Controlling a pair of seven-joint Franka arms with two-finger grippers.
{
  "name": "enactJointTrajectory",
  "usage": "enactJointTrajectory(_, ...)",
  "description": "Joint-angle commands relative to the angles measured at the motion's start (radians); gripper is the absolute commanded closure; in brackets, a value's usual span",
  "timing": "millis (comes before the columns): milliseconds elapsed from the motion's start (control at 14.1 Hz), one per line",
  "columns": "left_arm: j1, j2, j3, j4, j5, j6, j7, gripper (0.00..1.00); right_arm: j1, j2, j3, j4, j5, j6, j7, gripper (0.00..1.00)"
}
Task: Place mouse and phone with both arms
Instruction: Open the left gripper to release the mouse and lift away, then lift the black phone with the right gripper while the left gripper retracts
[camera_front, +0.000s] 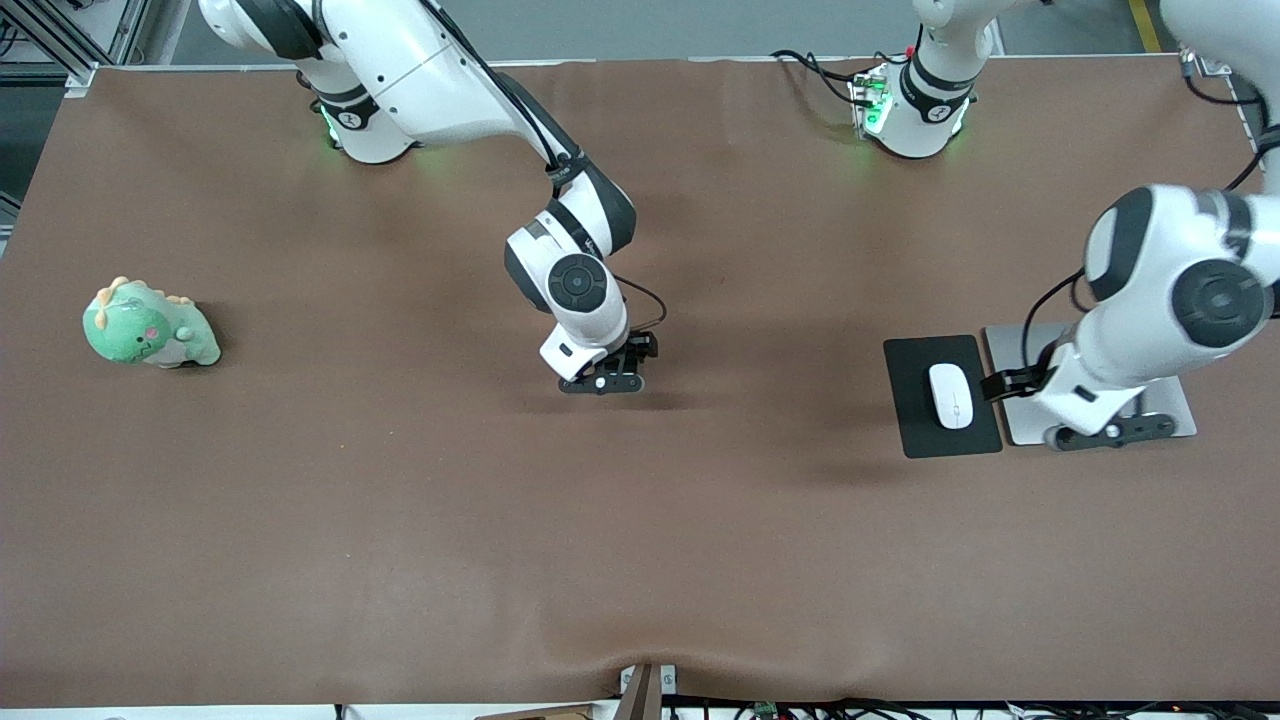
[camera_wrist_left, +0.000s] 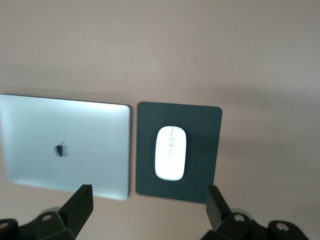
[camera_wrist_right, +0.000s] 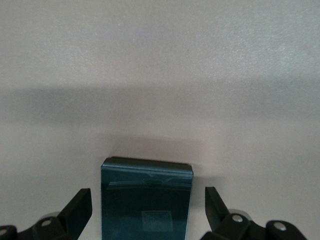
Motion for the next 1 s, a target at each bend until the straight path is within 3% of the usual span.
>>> enactJointTrajectory(0, 0.007, 0.022, -0.032, 0.157, -0.012, -0.154, 0.020, 0.00, 0.004, 0.028, 0.000, 0.026, -0.019, 0.015, 0.029, 0.00)
enactJointTrajectory(213, 0.010, -0.036, -0.034, 0.242, -0.015, -0.307, 0.053, 0.00, 0.004, 0.034, 0.000, 0.026, -0.019, 0.016, 0.039, 0.00)
enactJointTrajectory(569, 0.013, -0.178, -0.025, 0.248, -0.093, -0.350, 0.085, 0.00, 0.004, 0.043, 0.000, 0.024, -0.019, 0.035, 0.041, 0.00)
enactJointTrajectory(640, 0.014, -0.200, -0.023, 0.248, -0.113, -0.353, 0.087, 0.00, 0.004, 0.043, 0.000, 0.024, -0.019, 0.035, 0.041, 0.11)
enactJointTrajectory(711, 0.014, -0.223, -0.023, 0.248, -0.119, -0.358, 0.087, 0.00, 0.004, 0.042, 0.000, 0.024, -0.021, 0.033, 0.039, 0.66)
enactJointTrajectory(783, 0.014, -0.237, -0.023, 0.248, -0.122, -0.364, 0.087, 0.00, 0.002, 0.042, 0.000, 0.024, -0.022, 0.033, 0.039, 0.98)
enactJointTrajectory(925, 0.014, -0.255, -0.023, 0.248, -0.150, -0.364, 0.087, 0.00, 0.002, 0.042, 0.000, 0.026, -0.036, 0.033, 0.035, 1.00)
